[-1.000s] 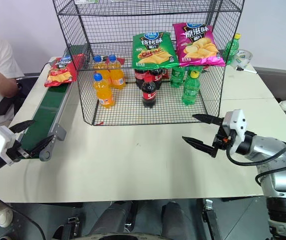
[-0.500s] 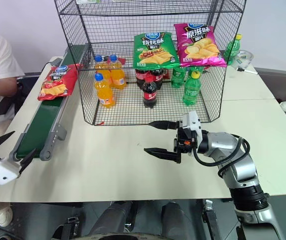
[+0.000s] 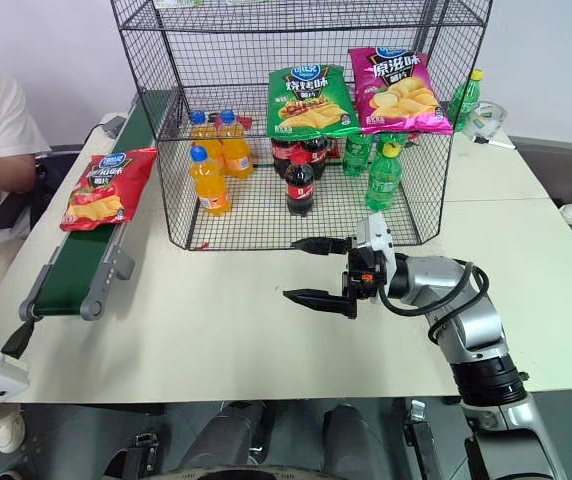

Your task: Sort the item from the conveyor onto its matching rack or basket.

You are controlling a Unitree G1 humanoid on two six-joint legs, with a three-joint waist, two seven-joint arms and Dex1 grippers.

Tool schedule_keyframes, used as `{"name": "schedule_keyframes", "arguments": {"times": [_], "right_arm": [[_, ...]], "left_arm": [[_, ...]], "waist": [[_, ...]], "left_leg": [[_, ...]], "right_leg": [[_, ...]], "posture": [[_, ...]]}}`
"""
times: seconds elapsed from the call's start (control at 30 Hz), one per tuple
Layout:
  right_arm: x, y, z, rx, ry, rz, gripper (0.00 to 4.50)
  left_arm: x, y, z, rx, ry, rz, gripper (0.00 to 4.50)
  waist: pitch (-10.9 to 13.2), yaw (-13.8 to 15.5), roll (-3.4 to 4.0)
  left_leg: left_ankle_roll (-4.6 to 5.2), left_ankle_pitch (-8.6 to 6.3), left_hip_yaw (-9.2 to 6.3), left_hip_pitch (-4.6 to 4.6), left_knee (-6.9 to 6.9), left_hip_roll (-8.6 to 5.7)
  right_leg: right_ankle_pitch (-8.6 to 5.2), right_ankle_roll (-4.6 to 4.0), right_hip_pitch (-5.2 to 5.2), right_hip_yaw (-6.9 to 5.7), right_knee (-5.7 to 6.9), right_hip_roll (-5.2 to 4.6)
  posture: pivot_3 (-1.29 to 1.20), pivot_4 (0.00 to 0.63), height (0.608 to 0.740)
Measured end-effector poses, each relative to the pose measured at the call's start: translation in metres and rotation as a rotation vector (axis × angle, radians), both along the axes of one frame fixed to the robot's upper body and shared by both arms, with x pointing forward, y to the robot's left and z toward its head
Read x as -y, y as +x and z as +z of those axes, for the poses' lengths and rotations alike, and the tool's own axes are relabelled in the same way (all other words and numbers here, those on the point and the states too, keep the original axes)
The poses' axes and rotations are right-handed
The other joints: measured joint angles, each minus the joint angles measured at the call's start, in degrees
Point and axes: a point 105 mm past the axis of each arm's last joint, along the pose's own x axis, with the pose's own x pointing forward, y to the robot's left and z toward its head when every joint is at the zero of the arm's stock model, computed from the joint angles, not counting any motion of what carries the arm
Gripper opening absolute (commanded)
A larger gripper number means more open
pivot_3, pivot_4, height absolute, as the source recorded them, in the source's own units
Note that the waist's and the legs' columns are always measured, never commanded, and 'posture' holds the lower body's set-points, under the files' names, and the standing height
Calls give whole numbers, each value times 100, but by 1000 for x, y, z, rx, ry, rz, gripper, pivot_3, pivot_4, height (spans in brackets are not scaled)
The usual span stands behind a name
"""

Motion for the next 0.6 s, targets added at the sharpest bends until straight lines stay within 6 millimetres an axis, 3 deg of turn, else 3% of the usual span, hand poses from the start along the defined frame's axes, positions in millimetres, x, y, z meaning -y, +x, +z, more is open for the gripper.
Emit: {"name": "schedule_keyframes", "arguments": {"times": [0.6], "right_arm": [[5, -1, -5, -13, 13, -52, 4500]], "left_arm": [[7, 27, -11, 25, 32, -32, 4224]], "waist": [[-1, -4, -1]], "left_leg": [[0, 1, 1, 2, 0, 0]], "right_leg": [[2, 3, -2, 0, 9, 3]], "posture": [[0, 150, 740]]}}
